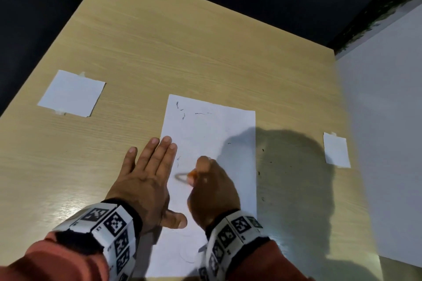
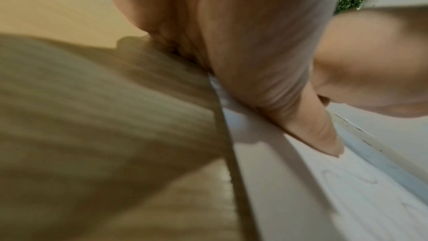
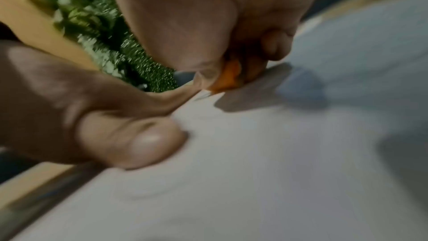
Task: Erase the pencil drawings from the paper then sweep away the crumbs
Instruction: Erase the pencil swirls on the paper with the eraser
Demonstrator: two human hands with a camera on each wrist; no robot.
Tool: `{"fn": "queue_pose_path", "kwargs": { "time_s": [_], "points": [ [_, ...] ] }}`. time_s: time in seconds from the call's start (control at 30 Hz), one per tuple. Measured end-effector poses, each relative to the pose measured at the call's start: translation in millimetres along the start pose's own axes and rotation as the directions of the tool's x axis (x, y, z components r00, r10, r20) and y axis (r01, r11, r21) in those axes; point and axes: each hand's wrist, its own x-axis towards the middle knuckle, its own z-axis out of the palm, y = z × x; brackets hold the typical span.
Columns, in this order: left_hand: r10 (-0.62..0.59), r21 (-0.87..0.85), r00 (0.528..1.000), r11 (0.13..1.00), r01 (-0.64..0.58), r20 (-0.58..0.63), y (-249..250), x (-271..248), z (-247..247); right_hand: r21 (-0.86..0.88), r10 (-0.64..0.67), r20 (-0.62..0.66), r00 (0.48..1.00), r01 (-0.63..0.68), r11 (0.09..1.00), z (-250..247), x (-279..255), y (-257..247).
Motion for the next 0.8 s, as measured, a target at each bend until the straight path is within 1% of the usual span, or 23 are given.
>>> {"fn": "queue_pose_path", "kwargs": {
  "time_s": [0.07, 0.1, 0.17, 0.2, 0.27, 0.3, 0.33, 0.37, 0.4, 0.43, 0.47, 0.53, 0.57, 0.6, 0.63, 0.67, 0.73, 0.77, 0.8],
  "points": [
    [-0.041, 0.035, 0.990, 0.999, 0.036, 0.131, 1.4, 0.3, -0.8, -0.044, 0.184, 0.003, 0.983, -0.184, 0.982, -16.6, 4.0, 36.1],
    [-0.044, 0.039, 0.988, 0.999, 0.038, 0.149, 2.9, 1.3, -3.3, -0.063, 0.274, 0.012, 0.962, -0.273, 0.960, -26.6, 4.1, 54.5],
    [-0.033, 0.035, 0.988, 0.999, 0.028, 0.151, 2.3, 0.9, -3.7, -0.052, 0.344, -0.034, 0.938, -0.345, 0.937, -36.3, 4.2, 66.2],
    [-0.040, 0.029, 0.986, 0.999, 0.035, 0.160, 2.7, -0.2, -5.1, -0.052, 0.328, -0.068, 0.942, -0.332, 0.942, -36.1, 4.2, 56.6],
    [-0.047, 0.040, 0.987, 0.998, 0.041, 0.157, 2.5, -0.2, -5.0, -0.008, 0.175, -0.088, 0.981, -0.176, 0.984, -19.6, 4.7, 24.5],
    [-0.046, 0.050, 0.987, 0.998, 0.038, 0.152, 3.0, -0.5, -4.9, 0.033, 0.092, -0.067, 0.993, -0.090, 0.995, -8.1, 2.2, 6.9],
    [-0.049, 0.054, 0.988, 0.998, 0.042, 0.147, 2.8, -0.9, -6.3, 0.074, 0.028, -0.014, 1.000, -0.027, 0.997, 0.3, -1.2, -8.5],
    [-0.047, 0.056, 0.988, 0.998, 0.039, 0.145, 4.2, -1.0, -5.3, 0.089, -0.001, 0.039, 0.999, -0.002, 0.996, 4.3, -6.6, -13.4],
    [-0.045, 0.052, 0.989, 0.998, 0.038, 0.142, 4.6, 0.4, -4.9, 0.070, 0.008, 0.052, 0.999, -0.011, 0.997, 2.9, -7.6, -8.1],
    [-0.049, 0.044, 0.988, 0.998, 0.043, 0.143, 3.9, 1.2, -3.9, 0.035, 0.057, 0.046, 0.997, -0.058, 0.998, -1.7, -7.3, 6.1],
    [-0.049, 0.037, 0.988, 0.998, 0.043, 0.149, 2.8, 1.2, -4.2, 0.005, 0.138, 0.032, 0.990, -0.139, 0.990, -9.0, -6.6, 25.1],
    [-0.042, 0.029, 0.987, 0.999, 0.038, 0.158, 2.5, 1.6, -3.4, -0.041, 0.335, 0.017, 0.942, -0.334, 0.942, -29.7, -9.2, 63.9],
    [-0.039, 0.026, 0.987, 0.999, 0.036, 0.158, 2.1, 1.9, -2.1, -0.033, 0.390, -0.006, 0.921, -0.390, 0.920, -37.9, -10.4, 73.3],
    [-0.040, 0.024, 0.987, 0.999, 0.037, 0.153, 3.0, 2.0, -2.9, -0.023, 0.413, -0.025, 0.911, -0.413, 0.910, -42.2, -12.0, 72.9],
    [-0.035, 0.028, 0.988, 0.999, 0.031, 0.150, 2.2, 2.0, -0.9, -0.016, 0.401, -0.030, 0.916, -0.401, 0.916, -42.3, -11.3, 61.8],
    [-0.033, 0.024, 0.990, 0.999, 0.030, 0.135, 2.3, 1.2, -1.3, 0.013, 0.343, -0.015, 0.939, -0.343, 0.939, -36.2, -9.9, 44.2],
    [-0.010, 0.001, 0.999, 1.000, 0.010, 0.043, 1.8, 0.0, -1.3, 0.113, 0.151, 0.083, 0.985, -0.160, 0.981, -16.3, -13.1, 0.1],
    [-0.008, 0.006, 1.000, 1.000, 0.008, 0.013, 2.3, -0.4, -1.1, 0.164, 0.066, 0.142, 0.988, -0.089, 0.982, -7.3, -16.8, -15.3],
    [-0.018, 0.023, 0.999, 1.000, 0.017, 0.032, 3.6, -0.8, -1.7, 0.177, 0.016, 0.176, 0.984, -0.048, 0.983, -2.4, -17.3, -20.2]
  ]
}}
